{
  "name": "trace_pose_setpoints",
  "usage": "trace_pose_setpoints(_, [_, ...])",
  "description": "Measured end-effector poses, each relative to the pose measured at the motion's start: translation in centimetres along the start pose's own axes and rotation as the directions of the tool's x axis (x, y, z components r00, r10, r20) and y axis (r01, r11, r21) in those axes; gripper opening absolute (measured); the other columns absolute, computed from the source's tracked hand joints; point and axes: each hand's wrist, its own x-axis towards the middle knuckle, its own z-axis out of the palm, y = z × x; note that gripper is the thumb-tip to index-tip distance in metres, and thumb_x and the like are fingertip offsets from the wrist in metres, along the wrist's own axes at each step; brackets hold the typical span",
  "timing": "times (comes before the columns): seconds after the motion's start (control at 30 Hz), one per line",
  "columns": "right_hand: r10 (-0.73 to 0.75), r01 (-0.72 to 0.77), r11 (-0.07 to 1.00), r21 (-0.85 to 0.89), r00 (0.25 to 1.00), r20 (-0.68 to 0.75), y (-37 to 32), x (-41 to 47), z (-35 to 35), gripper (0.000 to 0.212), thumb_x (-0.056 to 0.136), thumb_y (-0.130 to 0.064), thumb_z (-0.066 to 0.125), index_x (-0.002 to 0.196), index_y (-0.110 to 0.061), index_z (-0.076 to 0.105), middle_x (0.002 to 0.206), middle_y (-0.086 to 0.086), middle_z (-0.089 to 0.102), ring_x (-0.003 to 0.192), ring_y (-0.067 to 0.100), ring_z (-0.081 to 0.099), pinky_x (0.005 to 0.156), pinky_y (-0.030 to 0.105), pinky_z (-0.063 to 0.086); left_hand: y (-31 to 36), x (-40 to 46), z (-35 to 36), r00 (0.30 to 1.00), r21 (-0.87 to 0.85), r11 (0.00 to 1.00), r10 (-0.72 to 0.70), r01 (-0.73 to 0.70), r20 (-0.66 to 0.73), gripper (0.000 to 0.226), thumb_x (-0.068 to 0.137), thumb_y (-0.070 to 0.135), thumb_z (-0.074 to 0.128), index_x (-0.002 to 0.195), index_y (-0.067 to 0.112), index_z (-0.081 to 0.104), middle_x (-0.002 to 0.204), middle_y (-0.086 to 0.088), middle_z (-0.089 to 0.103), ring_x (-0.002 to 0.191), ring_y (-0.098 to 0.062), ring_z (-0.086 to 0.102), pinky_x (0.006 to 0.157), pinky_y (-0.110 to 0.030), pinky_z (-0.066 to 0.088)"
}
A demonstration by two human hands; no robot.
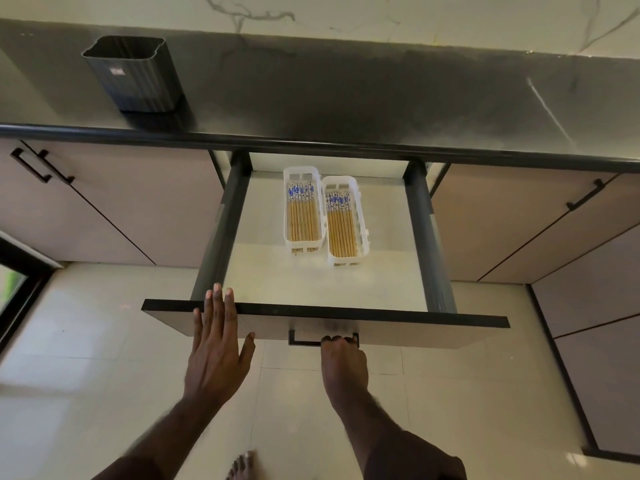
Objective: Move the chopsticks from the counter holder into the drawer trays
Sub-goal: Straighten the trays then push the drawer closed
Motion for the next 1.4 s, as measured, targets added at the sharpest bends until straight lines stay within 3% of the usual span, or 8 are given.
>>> trace_pose_setpoints(0.3, [0.015,-0.016,0.999,-0.039,0.999,-0.036,0.0,5.3,-2.0,0.02,0.086,-0.015,0.07,0.104,-0.006,0.067,0.096,0.01,0.071,0.087,0.022,0.068,0.085,0.034,0.054,-0.1,5.5,0.2,1.0,0.011,1.0,0.015,-0.015,-0.002,0.081,0.091,0.049,0.029,0.153,0.007,-0.004,0.161,-0.014,-0.006,0.149,-0.029,-0.006,0.119,-0.05,0.007])
trace_pose_setpoints(0.53, [0.071,-0.073,0.996,-0.05,0.997,-0.042,0.1,10.9,-5.2,0.017,0.084,-0.008,0.07,0.101,-0.007,0.067,0.093,0.01,0.071,0.086,0.023,0.067,0.071,0.031,0.054,-0.2,12.7,0.8,0.999,-0.046,0.998,0.039,-0.039,0.0,0.083,0.092,0.043,0.04,0.153,0.01,-0.007,0.162,-0.012,-0.007,0.149,-0.027,-0.008,0.119,-0.051,0.007])
trace_pose_setpoints(0.67, [0.095,-0.097,0.994,-0.04,0.995,-0.036,-0.2,14.5,-6.5,0.014,0.086,-0.007,0.067,0.1,-0.008,0.068,0.092,0.01,0.071,0.088,0.024,0.066,0.084,0.036,0.054,-1.0,16.5,1.0,0.998,-0.049,0.997,0.066,-0.065,0.014,0.081,0.093,0.048,0.033,0.153,0.01,-0.006,0.162,-0.012,-0.007,0.149,-0.027,-0.007,0.119,-0.05,0.007])
trace_pose_setpoints(0.83, [0.139,-0.14,0.989,-0.05,0.99,-0.032,-0.3,19.0,-8.4,0.012,0.086,-0.01,0.069,0.097,-0.007,0.067,0.089,0.008,0.071,0.081,0.02,0.067,0.066,0.028,0.052,-1.8,21.3,1.4,0.994,-0.047,0.993,0.107,-0.106,0.022,0.081,0.093,0.048,0.032,0.153,0.01,-0.007,0.163,-0.011,-0.006,0.15,-0.025,-0.006,0.119,-0.05,0.009])
trace_pose_setpoints(0.93, [0.154,-0.156,0.986,-0.054,0.987,-0.043,-0.3,21.8,-9.5,0.012,0.085,-0.01,0.07,0.096,-0.007,0.068,0.088,0.009,0.071,0.081,0.021,0.067,0.07,0.029,0.054,-2.0,24.4,1.2,0.992,-0.054,0.991,0.124,-0.123,0.002,0.081,0.093,0.048,0.033,0.153,0.01,-0.006,0.163,-0.012,-0.006,0.15,-0.025,-0.007,0.12,-0.049,0.006])
trace_pose_setpoints(1.13, [0.146,-0.151,0.988,-0.039,0.984,-0.097,0.5,27.3,-11.5,0.012,0.086,-0.007,0.067,0.099,-0.008,0.068,0.091,0.009,0.071,0.085,0.023,0.066,0.07,0.03,0.053,-2.0,29.7,1.0,0.993,-0.109,0.99,0.08,-0.09,-0.087,0.085,0.092,0.04,0.044,0.153,0.007,-0.006,0.162,-0.011,-0.01,0.149,-0.024,-0.01,0.121,-0.04,-0.006])
trace_pose_setpoints(1.23, [0.139,-0.144,0.989,-0.033,0.982,-0.125,0.6,29.6,-12.2,0.013,0.087,-0.003,0.064,0.099,-0.006,0.068,0.093,0.011,0.071,0.09,0.027,0.065,0.077,0.035,0.054,-1.9,31.6,0.9,0.992,-0.123,0.991,0.033,-0.048,-0.125,0.088,0.091,0.04,0.047,0.152,0.009,-0.008,0.161,-0.008,-0.013,0.149,-0.021,-0.013,0.12,-0.04,-0.006])
trace_pose_setpoints(1.4, [0.115,-0.122,0.992,-0.04,0.982,-0.149,1.2,33.2,-13.5,0.016,0.089,-0.01,0.065,0.105,-0.006,0.067,0.096,0.012,0.07,0.091,0.026,0.065,0.078,0.034,0.054,-1.9,34.3,0.7,0.987,-0.11,0.994,0.003,-0.021,-0.164,0.087,0.092,0.042,0.045,0.151,0.011,-0.013,0.159,-0.005,-0.016,0.148,-0.02,-0.015,0.121,-0.043,-0.003])
